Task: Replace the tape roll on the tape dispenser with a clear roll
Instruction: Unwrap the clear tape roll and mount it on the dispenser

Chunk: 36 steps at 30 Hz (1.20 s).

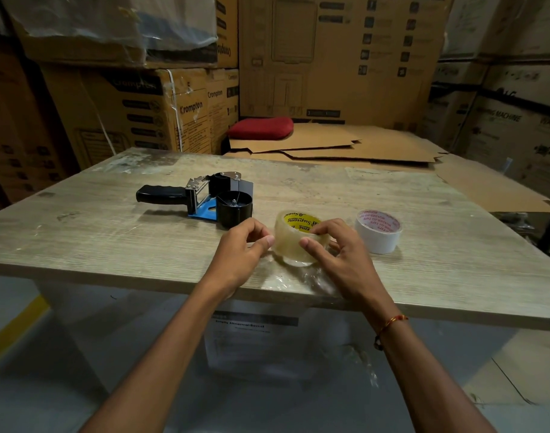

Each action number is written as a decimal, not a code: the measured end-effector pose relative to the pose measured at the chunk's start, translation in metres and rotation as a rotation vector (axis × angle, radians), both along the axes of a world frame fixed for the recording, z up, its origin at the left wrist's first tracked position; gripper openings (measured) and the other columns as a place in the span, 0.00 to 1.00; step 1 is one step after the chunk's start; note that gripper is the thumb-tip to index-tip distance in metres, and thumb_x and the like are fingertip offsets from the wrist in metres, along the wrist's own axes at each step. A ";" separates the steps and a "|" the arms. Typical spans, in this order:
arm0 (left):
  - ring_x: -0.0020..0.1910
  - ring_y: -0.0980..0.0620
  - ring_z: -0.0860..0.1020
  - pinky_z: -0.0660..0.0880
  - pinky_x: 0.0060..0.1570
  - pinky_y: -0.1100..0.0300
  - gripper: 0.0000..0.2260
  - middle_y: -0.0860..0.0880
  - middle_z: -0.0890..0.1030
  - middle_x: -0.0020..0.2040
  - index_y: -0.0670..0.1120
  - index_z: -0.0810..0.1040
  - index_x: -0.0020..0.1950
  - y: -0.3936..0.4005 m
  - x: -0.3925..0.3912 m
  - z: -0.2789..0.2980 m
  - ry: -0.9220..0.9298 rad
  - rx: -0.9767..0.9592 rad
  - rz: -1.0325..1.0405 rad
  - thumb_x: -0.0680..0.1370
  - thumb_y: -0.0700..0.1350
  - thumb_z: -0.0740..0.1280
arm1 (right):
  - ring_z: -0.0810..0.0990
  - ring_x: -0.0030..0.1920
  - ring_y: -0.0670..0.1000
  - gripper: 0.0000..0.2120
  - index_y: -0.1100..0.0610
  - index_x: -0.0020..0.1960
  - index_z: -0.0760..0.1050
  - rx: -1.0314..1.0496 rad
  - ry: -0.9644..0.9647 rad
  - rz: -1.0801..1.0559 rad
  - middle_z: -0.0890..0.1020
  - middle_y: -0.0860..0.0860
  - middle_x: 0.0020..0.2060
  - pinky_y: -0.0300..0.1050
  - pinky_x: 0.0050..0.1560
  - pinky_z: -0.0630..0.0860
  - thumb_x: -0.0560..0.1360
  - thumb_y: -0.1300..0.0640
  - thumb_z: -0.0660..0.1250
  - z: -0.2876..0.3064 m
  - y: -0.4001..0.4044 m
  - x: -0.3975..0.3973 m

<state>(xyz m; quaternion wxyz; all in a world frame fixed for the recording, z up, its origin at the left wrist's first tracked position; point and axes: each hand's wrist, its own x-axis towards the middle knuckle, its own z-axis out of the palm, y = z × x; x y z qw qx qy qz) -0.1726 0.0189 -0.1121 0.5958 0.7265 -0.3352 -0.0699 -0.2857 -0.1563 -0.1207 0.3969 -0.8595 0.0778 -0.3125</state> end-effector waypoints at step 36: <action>0.49 0.53 0.79 0.79 0.53 0.44 0.03 0.50 0.81 0.45 0.46 0.76 0.45 0.001 -0.004 -0.001 -0.052 0.013 0.207 0.78 0.41 0.68 | 0.68 0.67 0.48 0.15 0.50 0.50 0.78 -0.060 0.116 -0.042 0.65 0.48 0.69 0.35 0.62 0.70 0.70 0.43 0.76 0.006 -0.006 -0.004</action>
